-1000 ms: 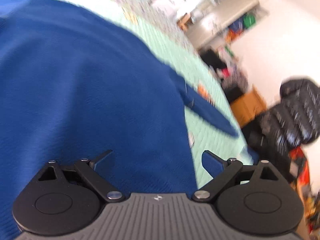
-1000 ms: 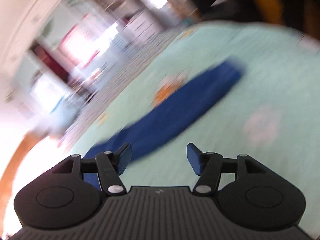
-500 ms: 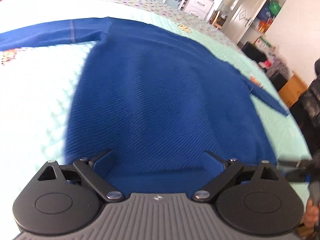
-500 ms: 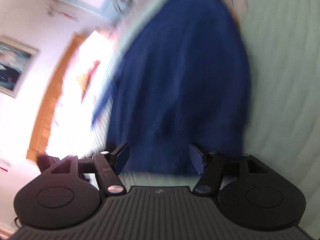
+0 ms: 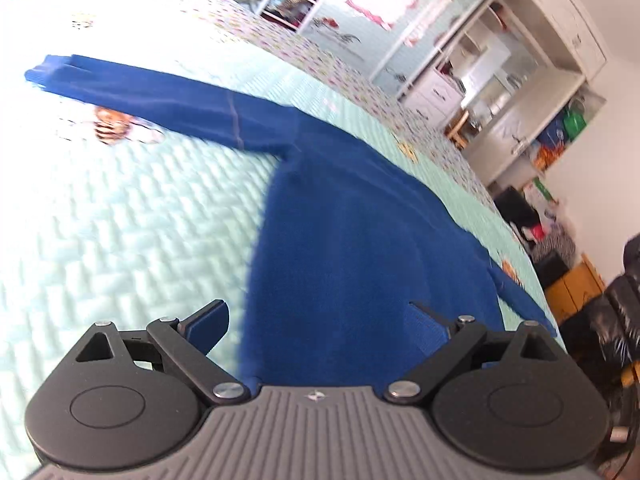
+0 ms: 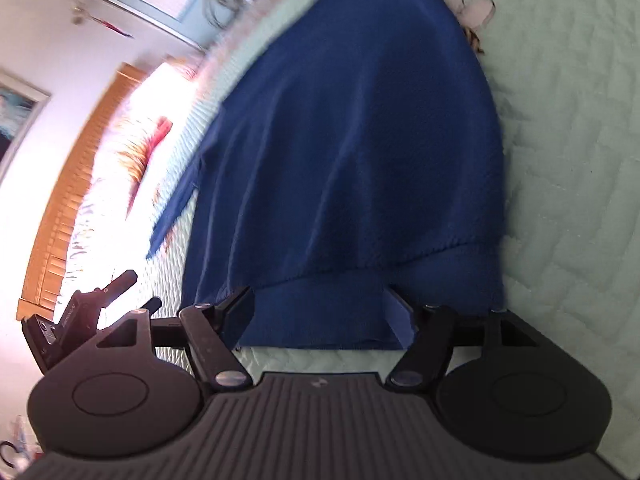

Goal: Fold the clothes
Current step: 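Move both grippers to the ribbed hem of the sweatshirt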

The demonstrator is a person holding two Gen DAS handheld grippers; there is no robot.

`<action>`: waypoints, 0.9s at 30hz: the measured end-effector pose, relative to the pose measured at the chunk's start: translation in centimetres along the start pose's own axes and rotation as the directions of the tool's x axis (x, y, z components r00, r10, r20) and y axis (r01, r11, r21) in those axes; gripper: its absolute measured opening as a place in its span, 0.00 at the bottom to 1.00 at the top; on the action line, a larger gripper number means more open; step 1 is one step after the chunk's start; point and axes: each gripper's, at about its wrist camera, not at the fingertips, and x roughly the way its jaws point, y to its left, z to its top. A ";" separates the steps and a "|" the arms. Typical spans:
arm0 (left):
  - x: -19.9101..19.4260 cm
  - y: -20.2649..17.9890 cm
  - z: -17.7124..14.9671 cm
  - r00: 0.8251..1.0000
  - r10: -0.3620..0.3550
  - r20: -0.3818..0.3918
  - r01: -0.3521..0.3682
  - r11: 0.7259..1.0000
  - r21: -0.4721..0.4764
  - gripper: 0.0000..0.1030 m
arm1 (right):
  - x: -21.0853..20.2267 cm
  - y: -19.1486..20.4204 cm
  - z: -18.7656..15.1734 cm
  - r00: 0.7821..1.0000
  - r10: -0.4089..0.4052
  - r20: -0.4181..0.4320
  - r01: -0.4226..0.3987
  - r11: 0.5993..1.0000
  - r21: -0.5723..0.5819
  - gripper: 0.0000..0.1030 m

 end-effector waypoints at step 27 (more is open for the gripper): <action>2.4 -1.4 -6.5 0.866 -0.415 -0.280 0.355 0.904 -0.240 0.93 | 3.9 11.8 -7.3 0.988 -0.119 -0.097 0.024 0.742 -0.670 0.70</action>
